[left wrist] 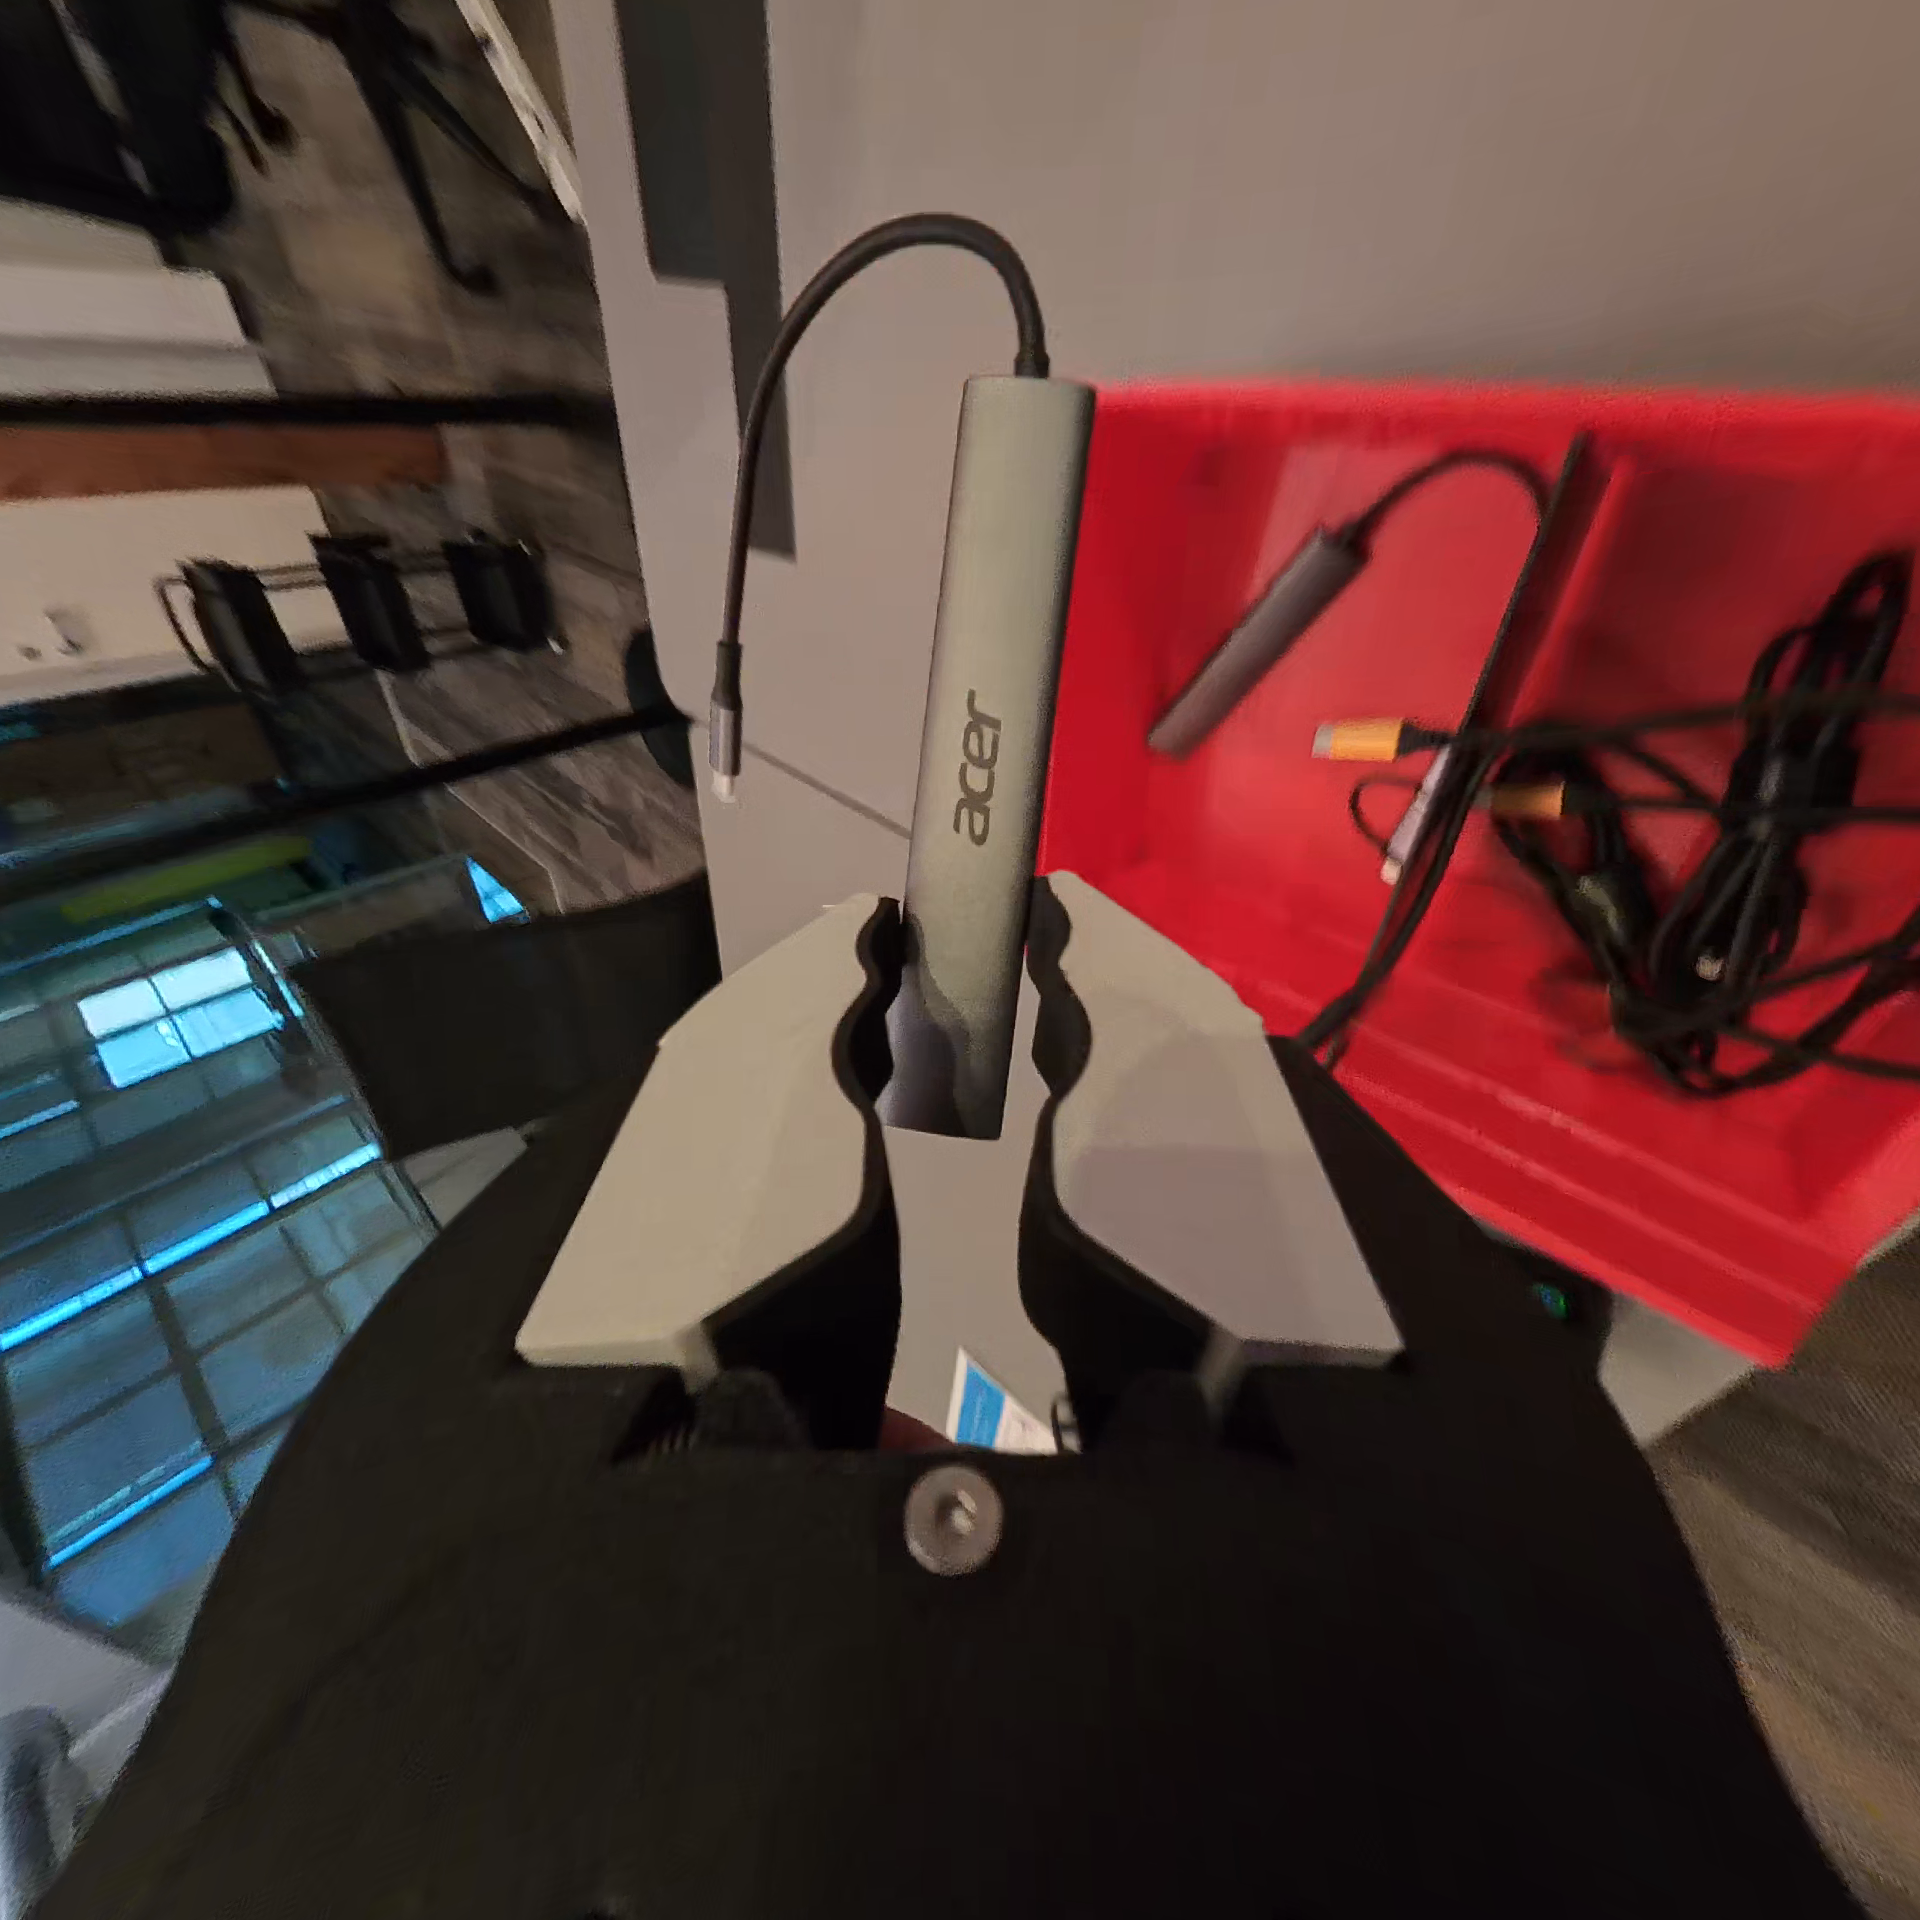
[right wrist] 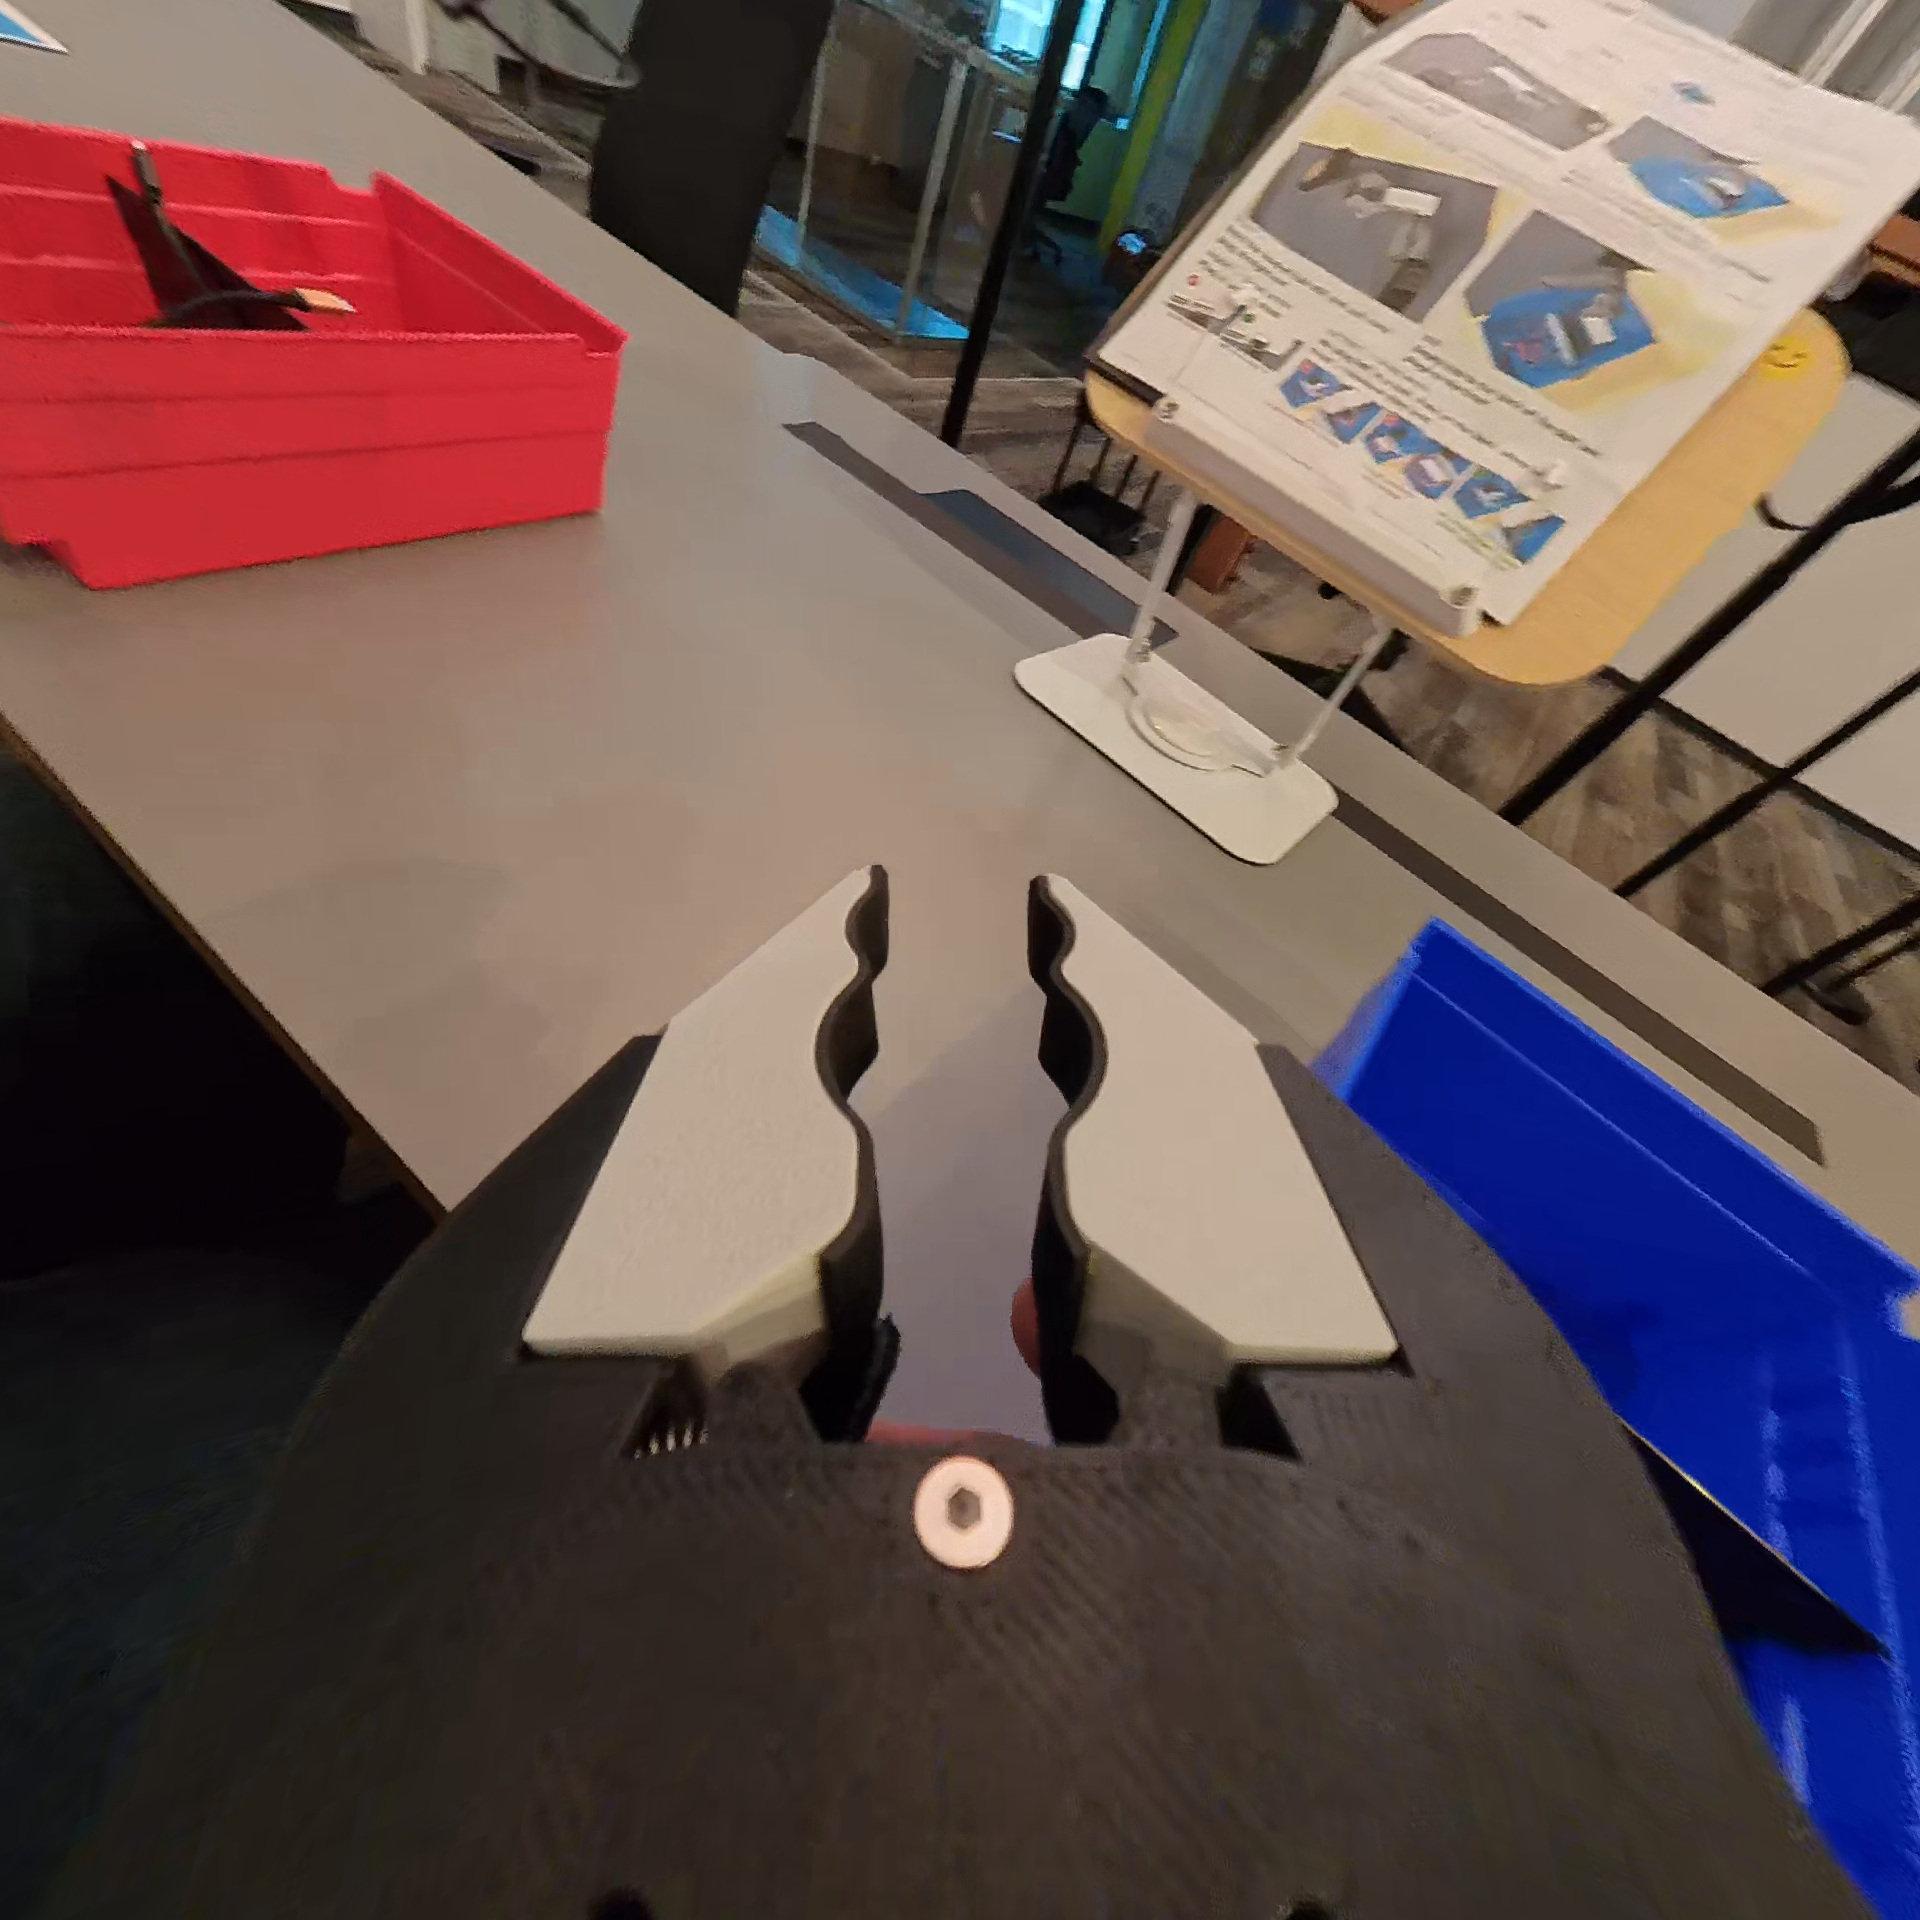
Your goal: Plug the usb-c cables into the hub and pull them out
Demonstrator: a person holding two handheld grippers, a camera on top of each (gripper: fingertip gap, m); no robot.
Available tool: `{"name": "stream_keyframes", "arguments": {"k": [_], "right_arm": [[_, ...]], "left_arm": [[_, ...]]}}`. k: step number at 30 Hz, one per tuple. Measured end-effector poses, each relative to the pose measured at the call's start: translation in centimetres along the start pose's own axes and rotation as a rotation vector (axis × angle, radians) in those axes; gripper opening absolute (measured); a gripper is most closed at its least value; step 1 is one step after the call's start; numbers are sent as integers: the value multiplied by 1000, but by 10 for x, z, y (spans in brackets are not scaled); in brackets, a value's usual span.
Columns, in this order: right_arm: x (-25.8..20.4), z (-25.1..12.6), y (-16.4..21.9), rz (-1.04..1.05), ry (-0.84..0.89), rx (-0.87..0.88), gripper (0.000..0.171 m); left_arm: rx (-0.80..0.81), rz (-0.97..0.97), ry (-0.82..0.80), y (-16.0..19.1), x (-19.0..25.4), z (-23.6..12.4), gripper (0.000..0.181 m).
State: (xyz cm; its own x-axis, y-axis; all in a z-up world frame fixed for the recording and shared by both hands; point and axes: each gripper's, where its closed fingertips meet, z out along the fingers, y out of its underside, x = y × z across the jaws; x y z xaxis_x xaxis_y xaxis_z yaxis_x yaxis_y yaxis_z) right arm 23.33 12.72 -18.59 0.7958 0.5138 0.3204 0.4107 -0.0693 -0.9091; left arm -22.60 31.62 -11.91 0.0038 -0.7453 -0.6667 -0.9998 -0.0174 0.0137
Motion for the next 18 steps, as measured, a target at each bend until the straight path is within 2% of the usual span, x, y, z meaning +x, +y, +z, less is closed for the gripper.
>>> {"name": "stream_keyframes", "arguments": {"k": [6,12,18], "right_arm": [[-33,26,-14,6,-117,-6,28],[-50,36,1,-14,-158,-46,29],[-48,31,24,22,-154,-78,29]], "left_arm": [[215,-7,-66,-87,15,-7,23],[322,39,7,-173,60,15,23],[369,82,180,-250,123,46,23]]}}
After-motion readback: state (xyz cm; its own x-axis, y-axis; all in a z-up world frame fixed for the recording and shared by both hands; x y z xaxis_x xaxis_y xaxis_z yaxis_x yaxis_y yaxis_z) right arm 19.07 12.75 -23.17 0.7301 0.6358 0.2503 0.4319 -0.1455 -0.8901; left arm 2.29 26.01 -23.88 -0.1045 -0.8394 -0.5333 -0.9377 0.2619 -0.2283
